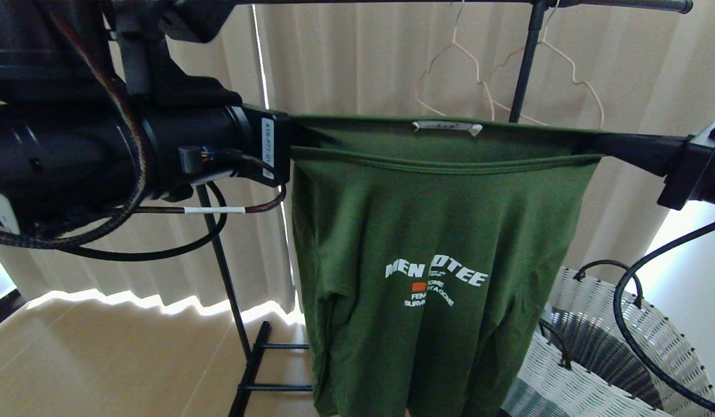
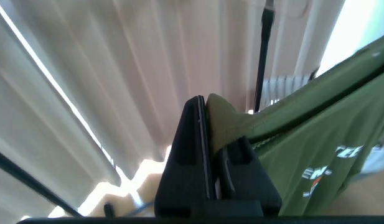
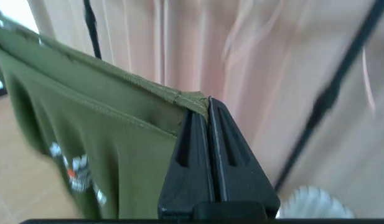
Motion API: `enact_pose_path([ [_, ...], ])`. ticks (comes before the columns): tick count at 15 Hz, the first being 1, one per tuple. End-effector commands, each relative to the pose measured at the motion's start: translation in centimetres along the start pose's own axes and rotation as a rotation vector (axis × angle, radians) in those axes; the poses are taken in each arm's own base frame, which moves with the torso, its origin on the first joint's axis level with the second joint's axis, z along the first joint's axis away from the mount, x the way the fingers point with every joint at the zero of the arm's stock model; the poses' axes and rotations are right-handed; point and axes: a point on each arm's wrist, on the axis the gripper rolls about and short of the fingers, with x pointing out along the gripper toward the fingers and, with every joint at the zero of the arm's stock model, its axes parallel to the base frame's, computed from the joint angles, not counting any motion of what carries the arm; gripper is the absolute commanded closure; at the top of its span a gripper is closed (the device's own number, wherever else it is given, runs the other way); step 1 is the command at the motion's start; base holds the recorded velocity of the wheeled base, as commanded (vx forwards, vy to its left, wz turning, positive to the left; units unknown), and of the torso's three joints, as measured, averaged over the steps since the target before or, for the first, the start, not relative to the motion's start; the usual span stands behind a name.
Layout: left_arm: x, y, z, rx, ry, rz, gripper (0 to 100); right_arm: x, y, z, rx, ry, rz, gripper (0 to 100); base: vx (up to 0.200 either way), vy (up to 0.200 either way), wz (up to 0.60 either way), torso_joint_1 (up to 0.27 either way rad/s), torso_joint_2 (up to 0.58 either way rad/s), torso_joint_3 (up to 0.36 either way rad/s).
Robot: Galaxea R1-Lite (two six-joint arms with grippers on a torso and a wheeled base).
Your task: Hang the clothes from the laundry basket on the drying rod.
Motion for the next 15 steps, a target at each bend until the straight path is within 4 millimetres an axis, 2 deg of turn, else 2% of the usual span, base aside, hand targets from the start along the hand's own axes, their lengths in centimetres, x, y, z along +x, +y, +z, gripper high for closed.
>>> enact_pose_path([
  [1,0.8,-0.2,-0.8,0.005,0.032,0.0,100,-1.2,0.3,-0.1,-0.019,-0.001,-0.035,100,0.0,0.0,0.0,0.0,0.0,0.0],
  [3,0.6,-0.2,-0.6,0.002,0.023,0.0,100,-0.9,0.2,-0.3,-0.038,0.005,-0.09,100,0.0,0.0,0.0,0.0,0.0,0.0],
  [7,0.5,-0.2,-0.5,0.003,0.02,-0.002,100,-1.5,0.5,0.1,-0.045,-0.017,-0.087,100,0.0,0.0,0.0,0.0,0.0,0.0],
  [10,0.3,-0.1,0.8,-0.006,-0.057,0.001,100,-1.5,0.5,1.4,-0.059,-0.063,-0.08,100,0.0,0.0,0.0,0.0,0.0,0.0],
  [15,-0.1,0.0,0.9,-0.008,-0.063,0.002,100,-1.4,1.1,1.7,-0.061,-0.073,-0.048,100,0.0,0.0,0.0,0.0,0.0,0.0],
])
